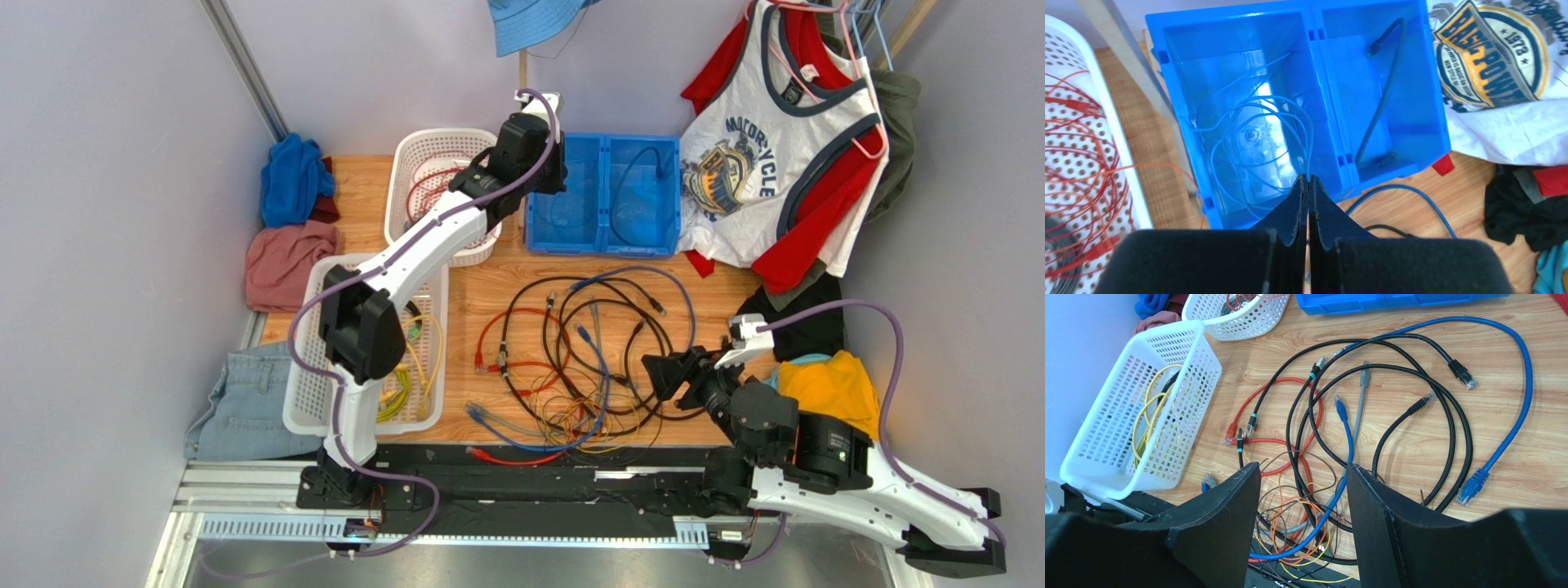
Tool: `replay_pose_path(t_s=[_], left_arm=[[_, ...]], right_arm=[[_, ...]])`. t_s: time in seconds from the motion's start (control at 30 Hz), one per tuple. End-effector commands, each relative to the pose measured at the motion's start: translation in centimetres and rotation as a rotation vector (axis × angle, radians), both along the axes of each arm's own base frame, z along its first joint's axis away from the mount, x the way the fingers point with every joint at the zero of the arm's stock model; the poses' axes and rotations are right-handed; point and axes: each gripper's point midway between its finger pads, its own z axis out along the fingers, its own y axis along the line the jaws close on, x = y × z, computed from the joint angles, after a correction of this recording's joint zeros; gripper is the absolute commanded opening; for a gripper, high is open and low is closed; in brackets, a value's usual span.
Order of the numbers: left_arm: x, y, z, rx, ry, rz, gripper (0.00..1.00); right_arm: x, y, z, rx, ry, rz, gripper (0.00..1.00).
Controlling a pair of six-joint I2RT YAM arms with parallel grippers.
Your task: Untangle the cables
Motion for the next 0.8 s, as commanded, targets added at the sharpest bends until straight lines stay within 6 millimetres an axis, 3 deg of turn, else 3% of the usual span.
replay_pose_path(t_s=[0.0, 0.03, 0.07, 0.13, 0.17, 0.2, 0.23, 0.27, 0.37, 0.4, 0.43, 0.47, 0.5, 0.53, 0.57, 0.6, 0.63, 0.67, 0.7, 0.73, 0.77], left_arm=[[1.9, -2.1, 0.9, -0.083, 0.002, -0.084, 0.00], [2.2, -2.3, 0.6, -0.087, 0.005, -0.087, 0.00], [3.2, -2.5, -1.3, -0.076, 0.029, -0.081, 0.00], [4.0, -3.2, -1.3, -0.099, 0.025, -0.098, 0.00], [4.6, -3.6, -3.4, -0.092, 0.061, -0.105, 0.00], [4.9, -4.0, -2.6, -0.110, 0.048, -0.119, 0.00], [5.3, -4.3, -4.3, -0.099, 0.074, -0.121, 0.00], [5.3, -4.5, -4.5, -0.097, 0.083, -0.131, 0.05], [4.9, -4.2, -2.9, -0.115, 0.067, -0.130, 0.46], [4.6, -3.6, -3.6, -0.101, 0.082, -0.112, 0.52], [3.6, -3.0, -0.2, -0.127, 0.034, -0.106, 0.64], [3.3, -2.6, 1.7, -0.147, -0.010, -0.097, 0.81], [2.5, -1.7, 0.1, -0.119, 0.013, -0.068, 0.85], [0.4, -0.8, 4.5, -0.156, -0.052, -0.069, 0.87], [-0.5, -0.2, 6.1, -0.170, -0.092, -0.058, 0.87], [-1.8, 0.6, 3.8, -0.133, -0.054, -0.036, 0.87], [-4.7, 1.2, 7.3, -0.162, -0.110, -0.045, 0.87], [-5.8, 2.2, 7.5, -0.147, -0.120, -0.008, 0.87], [-7.5, 2.8, 4.8, -0.100, -0.076, 0.002, 0.87], [-10.7, 2.9, 7.0, -0.117, -0.109, -0.018, 0.87], [-11.9, 4.2, 6.1, -0.077, -0.103, 0.038, 0.87]], right_arm=[[0.6, 0.2, 0.2, 0.029, -0.016, -0.033, 0.57], [0.6, 0.3, -0.2, 0.023, -0.012, -0.034, 0.57], [0.6, 0.3, -0.2, 0.027, -0.009, -0.034, 0.57], [0.6, 0.5, -0.5, 0.029, -0.004, -0.034, 0.57], [0.7, 0.4, -0.7, 0.021, -0.002, -0.040, 0.57], [0.7, 0.5, -0.7, 0.019, -0.005, -0.039, 0.57], [0.7, 0.5, -0.8, 0.012, -0.003, -0.039, 0.57], [0.8, 0.5, -0.6, 0.008, -0.007, -0.045, 0.57], [0.9, 0.5, -0.6, -0.012, -0.010, -0.047, 0.57], [0.9, 0.4, -0.5, -0.011, -0.013, -0.049, 0.57], [0.9, 0.4, -0.5, -0.011, -0.011, -0.050, 0.57], [0.9, 0.4, -0.5, -0.010, -0.010, -0.050, 0.57], [0.9, 0.4, -0.5, -0.008, -0.011, -0.050, 0.57], [0.9, 0.4, -0.5, -0.002, -0.009, -0.052, 0.57], [0.9, 0.4, -0.6, 0.000, -0.007, -0.051, 0.57], [0.9, 0.3, -0.6, 0.001, -0.006, -0.055, 0.57], [0.8, 0.2, -0.7, 0.006, -0.005, -0.056, 0.57], [0.8, 0.1, -0.6, 0.011, -0.005, -0.057, 0.57], [0.8, 0.0, -0.7, 0.011, -0.005, -0.057, 0.57], [0.7, -0.2, -0.7, 0.019, -0.008, -0.059, 0.57], [0.7, -0.3, -0.7, 0.019, -0.010, -0.058, 0.57]])
